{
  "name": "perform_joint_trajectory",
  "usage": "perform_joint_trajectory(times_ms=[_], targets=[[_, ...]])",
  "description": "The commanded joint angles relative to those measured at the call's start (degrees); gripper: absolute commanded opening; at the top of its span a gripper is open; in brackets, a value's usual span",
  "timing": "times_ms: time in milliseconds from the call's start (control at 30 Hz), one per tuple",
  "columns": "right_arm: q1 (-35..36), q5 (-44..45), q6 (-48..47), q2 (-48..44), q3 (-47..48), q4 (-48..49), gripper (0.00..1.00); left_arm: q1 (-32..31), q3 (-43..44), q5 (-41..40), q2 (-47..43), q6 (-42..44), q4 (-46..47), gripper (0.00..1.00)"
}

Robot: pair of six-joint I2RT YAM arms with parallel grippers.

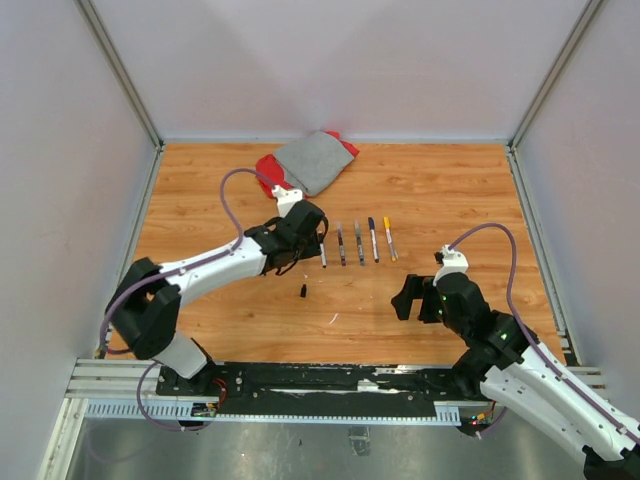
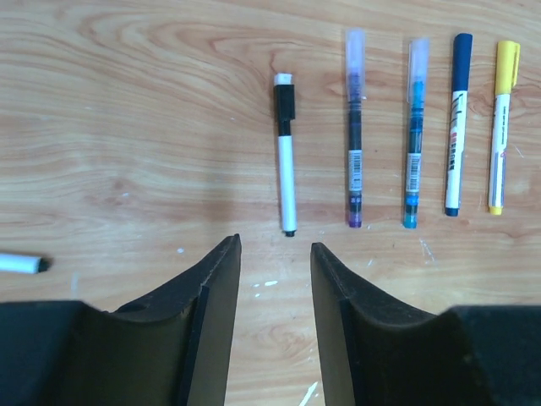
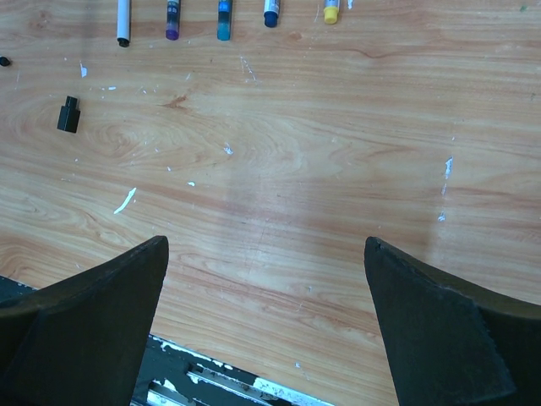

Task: Insert the pens into the pen caps
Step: Place the pen at the center of the board, then pick up the pen from the center of the board.

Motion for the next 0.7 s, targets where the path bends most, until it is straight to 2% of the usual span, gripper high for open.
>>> perform_joint_trajectory(times_ms=[0, 133, 200, 267, 367, 467, 667], targets=[[-0.5, -0.3, -0.3, -0.5, -0.1, -0.9, 0.99, 0.6, -4.8, -4.5, -7.6, 4.0, -2.6, 0.44], [-0.5, -0.6, -0.4, 0.0, 0.1, -1.1, 0.98, 2.9, -9.2, -7.6, -13.1, -0.4, -6.7, 0.45], [-0.5, -0.7, -0.3, 0.1, 0.2, -1.1, 0.99, 5.6, -12.8, -7.4, -16.6, -4.1, -7.1, 0.49], [-0.5, -0.8, -0.4, 0.2, 0.2, -1.0, 0.99, 9.4, -17.1, -5.3, -20.3, -7.5, -5.9, 0.57], [-0.5, -0.9, -0.5, 0.2, 0.4, -1.1, 0.99, 15.6, -22.2, -0.4, -24.1, -10.5, -2.5, 0.61], [-0.5, -0.9, -0.7, 0.1, 0.5, -1.4, 0.98, 19.1, -22.8, 0.6, -23.6, -12.6, -3.6, 0.63], [-0.5, -0.8, -0.6, -0.1, 0.3, -1.6, 0.99, 20.6, -21.7, -1.9, -20.5, -16.7, -5.6, 0.66]])
